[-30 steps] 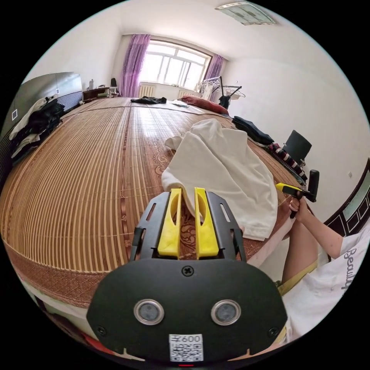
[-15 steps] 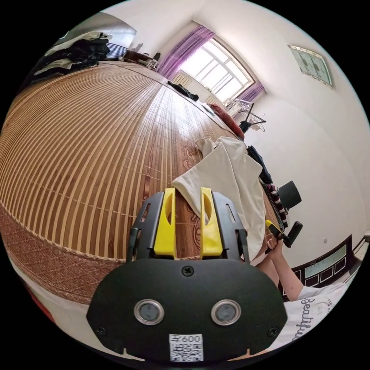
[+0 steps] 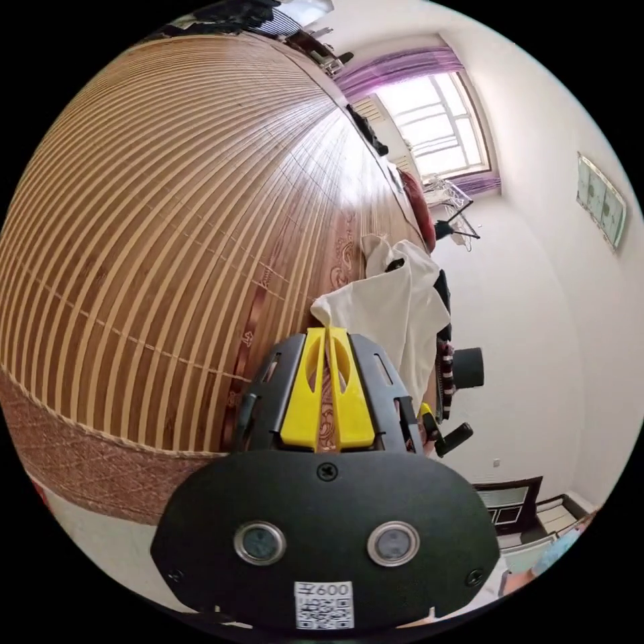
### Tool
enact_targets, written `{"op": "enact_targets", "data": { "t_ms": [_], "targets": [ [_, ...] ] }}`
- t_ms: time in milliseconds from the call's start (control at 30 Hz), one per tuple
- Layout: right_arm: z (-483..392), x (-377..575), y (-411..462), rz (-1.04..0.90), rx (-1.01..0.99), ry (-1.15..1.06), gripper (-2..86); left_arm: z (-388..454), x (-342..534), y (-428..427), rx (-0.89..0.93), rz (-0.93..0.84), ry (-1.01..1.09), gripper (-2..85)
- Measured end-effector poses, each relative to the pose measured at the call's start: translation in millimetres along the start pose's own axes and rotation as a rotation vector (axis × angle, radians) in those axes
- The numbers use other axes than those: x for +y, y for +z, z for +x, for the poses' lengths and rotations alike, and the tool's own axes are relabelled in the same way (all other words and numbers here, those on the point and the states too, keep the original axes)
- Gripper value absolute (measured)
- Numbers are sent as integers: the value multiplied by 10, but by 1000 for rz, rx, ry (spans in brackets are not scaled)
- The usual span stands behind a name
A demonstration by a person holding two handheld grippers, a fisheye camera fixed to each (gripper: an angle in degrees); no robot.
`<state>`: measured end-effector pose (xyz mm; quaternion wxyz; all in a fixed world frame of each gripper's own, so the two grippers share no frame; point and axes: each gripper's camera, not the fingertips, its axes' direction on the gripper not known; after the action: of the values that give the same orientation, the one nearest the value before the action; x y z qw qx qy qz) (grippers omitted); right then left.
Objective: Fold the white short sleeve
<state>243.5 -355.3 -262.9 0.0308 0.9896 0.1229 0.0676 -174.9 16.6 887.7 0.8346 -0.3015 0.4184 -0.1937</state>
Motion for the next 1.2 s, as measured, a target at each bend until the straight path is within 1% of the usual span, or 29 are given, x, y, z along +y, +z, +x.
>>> {"op": "enact_targets", "data": {
  "t_ms": [100,133,167,200,233,267,300,333,367,400,433,467,500,533,567,633,667,700,767,800,833,867,900,967,1033,1067,1100,1133,1200],
  "targets": [
    [34,49,14,-3,-28,-5,-8,613,-146,242,-196,-140,155,7],
    [36,73,11,0,-32,-11,-8,761,-164,272,-217,-144,184,6],
    [27,107,-6,14,-24,-18,-8,1070,-175,280,-221,-101,230,6],
    [21,126,-20,24,-10,-15,-8,1403,-159,261,-168,-23,261,6],
    [-12,170,-82,59,30,-9,-8,1766,-116,276,-77,45,309,6],
    [-71,234,-218,119,65,32,-8,1958,-82,304,-31,69,340,5],
    [-102,284,-311,149,65,78,-8,2369,15,411,38,94,424,5],
    [-201,430,-529,211,12,163,-7,2797,149,586,65,80,539,5],
    [-383,607,-749,253,-64,168,-6,3011,235,702,62,63,598,5],
    [-503,705,-860,277,-80,145,-6,3412,441,974,40,18,703,5],
    [-756,901,-1059,317,-42,91,-4,3778,703,1289,24,-20,811,5],
    [-971,1066,-1225,342,63,63,-1,3944,858,1459,24,-35,866,5],
    [-1050,1128,-1297,349,121,62,3,4237,1196,1819,46,-74,960,5],
    [-1143,1209,-1422,354,221,79,11,4483,1561,2181,89,-126,1024,6],
    [-1163,1250,-1529,357,291,112,54,4587,1747,2348,116,-156,1049,6],
    [-1081,1274,-1663,356,330,175,97,4984,2656,2938,235,-318,1198,7],
    [-966,1288,-1737,355,316,215,112,5064,2911,3036,239,-340,1249,7],
    [-895,1295,-1768,353,300,238,116,5182,3418,3182,203,-361,1366,8],
    [-542,1365,-1912,356,197,384,122,5206,4052,3324,120,-350,1509,9],
    [-455,1405,-1955,373,166,435,119,5127,4338,3387,114,-356,1545,11],
    [-314,1517,-2029,428,119,527,112,4998,4497,3445,132,-376,1515,13],
    [-243,1636,-2074,496,87,570,102,4924,4544,3474,138,-390,1488,14],
    [-228,1683,-2080,516,78,578,97,4762,4608,3525,139,-418,1430,17],
    [-278,1758,-1987,488,93,570,43,4498,4661,3507,153,-413,1340,24],
    [-380,1759,-1929,461,151,559,6,4081,4836,3457,204,-433,1347,45],
    [-459,1725,-1887,420,203,528,-1,3946,4881,3418,242,-413,1363,57],
    [-498,1715,-1886,415,231,508,-2,3641,4941,3374,245,-379,1374,80],
    [-555,1708,-1914,419,273,480,-5,3479,4947,3383,201,-366,1361,88],
    [-559,1721,-2003,448,282,475,-7,2782,4912,3494,-61,-331,1315,126]
  ]
}}
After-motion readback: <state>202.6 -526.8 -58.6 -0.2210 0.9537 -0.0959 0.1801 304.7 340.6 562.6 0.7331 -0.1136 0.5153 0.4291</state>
